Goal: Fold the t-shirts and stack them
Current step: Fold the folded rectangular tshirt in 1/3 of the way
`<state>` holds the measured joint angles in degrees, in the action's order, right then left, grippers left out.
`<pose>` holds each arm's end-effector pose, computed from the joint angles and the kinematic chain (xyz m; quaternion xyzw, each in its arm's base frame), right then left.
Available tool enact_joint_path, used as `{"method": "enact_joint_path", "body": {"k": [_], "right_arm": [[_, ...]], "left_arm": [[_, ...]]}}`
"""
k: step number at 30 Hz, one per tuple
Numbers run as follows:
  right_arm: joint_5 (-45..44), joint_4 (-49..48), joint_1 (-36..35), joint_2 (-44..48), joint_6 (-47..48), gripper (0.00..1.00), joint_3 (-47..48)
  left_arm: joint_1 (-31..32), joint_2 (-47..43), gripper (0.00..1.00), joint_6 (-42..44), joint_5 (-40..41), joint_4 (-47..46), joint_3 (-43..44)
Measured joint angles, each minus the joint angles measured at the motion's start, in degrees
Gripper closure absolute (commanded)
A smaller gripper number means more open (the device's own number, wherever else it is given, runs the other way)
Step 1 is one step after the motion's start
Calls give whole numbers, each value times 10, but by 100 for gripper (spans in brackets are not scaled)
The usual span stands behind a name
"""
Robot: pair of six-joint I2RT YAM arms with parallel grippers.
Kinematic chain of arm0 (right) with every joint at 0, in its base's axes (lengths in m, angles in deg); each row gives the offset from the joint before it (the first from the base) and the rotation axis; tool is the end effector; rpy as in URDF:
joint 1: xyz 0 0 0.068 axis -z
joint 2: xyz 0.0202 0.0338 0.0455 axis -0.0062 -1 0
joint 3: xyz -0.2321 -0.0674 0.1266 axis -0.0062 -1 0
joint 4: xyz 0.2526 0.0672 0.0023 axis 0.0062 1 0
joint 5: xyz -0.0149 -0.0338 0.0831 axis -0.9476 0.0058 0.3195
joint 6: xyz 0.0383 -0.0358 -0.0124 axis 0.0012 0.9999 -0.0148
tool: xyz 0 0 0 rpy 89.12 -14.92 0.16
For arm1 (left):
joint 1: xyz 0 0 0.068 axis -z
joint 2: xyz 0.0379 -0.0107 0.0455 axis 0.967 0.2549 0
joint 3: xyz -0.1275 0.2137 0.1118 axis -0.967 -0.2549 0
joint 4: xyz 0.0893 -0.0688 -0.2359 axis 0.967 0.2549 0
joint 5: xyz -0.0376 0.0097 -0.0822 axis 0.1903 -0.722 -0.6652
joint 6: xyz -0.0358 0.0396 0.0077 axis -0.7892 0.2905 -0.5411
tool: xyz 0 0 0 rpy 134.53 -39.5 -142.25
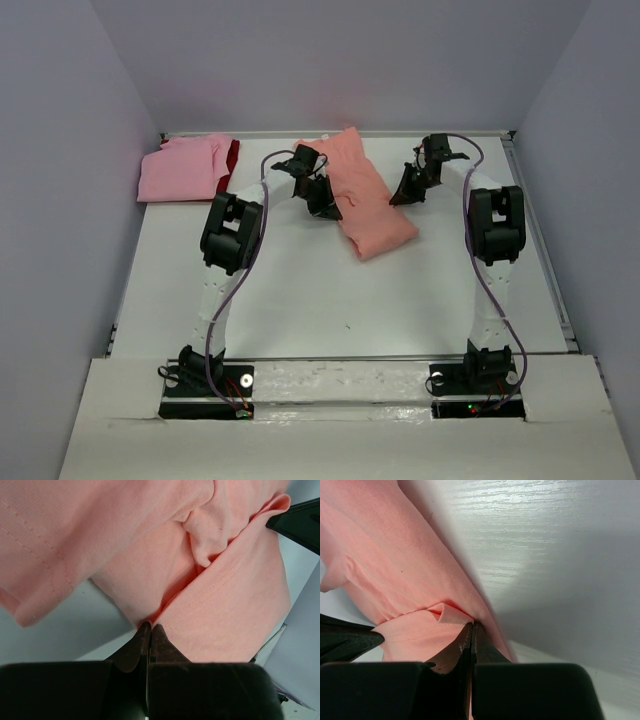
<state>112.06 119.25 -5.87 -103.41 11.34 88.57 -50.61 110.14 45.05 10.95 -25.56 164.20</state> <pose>0.4866 0.0609 0.1522 0.0919 0.9491 0.2432 0.1780 0.4598 -0.2318 0.1513 0.0205 0.9121 -0.3836 0.1436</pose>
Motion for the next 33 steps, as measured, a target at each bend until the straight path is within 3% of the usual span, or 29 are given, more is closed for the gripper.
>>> {"method": "enact_joint_path", "body": {"k": [17,33], "right_arm": [[10,-20,3,8,-1,100,-19],[8,-82,3,124,-27,100,-212]], "left_arm": [[0,1,100,4,1,4,3],[-3,47,100,18,-13,38,79]]}}
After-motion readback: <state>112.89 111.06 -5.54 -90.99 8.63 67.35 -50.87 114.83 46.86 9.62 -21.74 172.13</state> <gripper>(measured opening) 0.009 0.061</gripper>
